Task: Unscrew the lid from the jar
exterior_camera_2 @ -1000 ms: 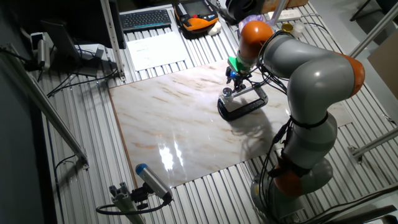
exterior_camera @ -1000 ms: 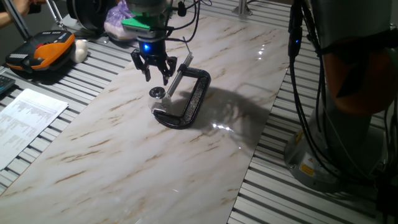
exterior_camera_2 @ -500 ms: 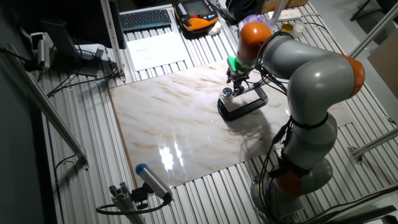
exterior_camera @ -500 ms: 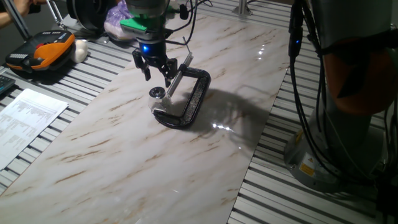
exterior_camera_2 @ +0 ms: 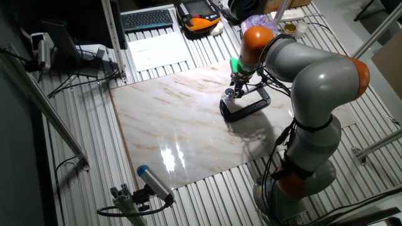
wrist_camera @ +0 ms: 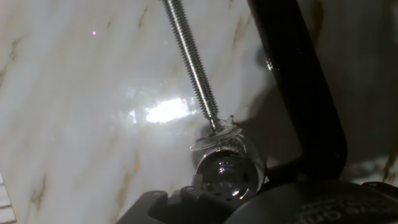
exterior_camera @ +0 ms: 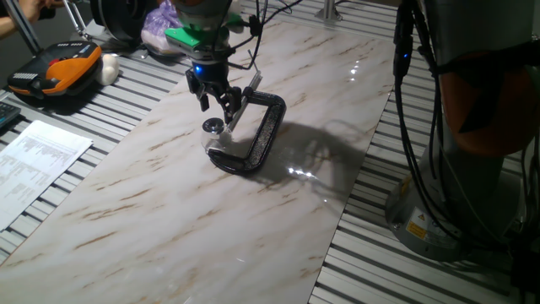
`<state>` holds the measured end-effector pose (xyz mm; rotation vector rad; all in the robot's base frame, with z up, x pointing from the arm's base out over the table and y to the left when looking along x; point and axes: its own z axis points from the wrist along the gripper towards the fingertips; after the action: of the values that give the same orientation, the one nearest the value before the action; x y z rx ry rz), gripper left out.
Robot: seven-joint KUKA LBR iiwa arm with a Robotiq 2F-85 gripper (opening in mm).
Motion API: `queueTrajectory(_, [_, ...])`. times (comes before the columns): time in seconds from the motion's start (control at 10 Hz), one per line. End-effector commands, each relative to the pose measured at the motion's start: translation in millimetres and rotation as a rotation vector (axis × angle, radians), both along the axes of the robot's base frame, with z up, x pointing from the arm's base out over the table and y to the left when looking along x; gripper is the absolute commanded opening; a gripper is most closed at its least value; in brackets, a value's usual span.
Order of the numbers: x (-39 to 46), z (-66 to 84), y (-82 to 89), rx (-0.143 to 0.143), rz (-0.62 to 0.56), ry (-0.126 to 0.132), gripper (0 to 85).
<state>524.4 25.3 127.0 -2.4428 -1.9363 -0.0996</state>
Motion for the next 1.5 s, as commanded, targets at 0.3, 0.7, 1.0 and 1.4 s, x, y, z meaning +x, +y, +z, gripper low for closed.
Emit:
queueTrajectory(0.3, [7.7,-9.6,1.8,0.007,-0.161,-0.01,68.0])
queueTrajectory(0.7, [12.6,-11.4,5.1,-0.013,-0.127,0.012,68.0])
queueTrajectory(1.0, [13.0,-12.1,4.9,-0.029,-0.104,0.018,68.0])
queueTrajectory(1.4, [15.2,-12.7,5.3,-0.036,-0.046,0.014,51.0])
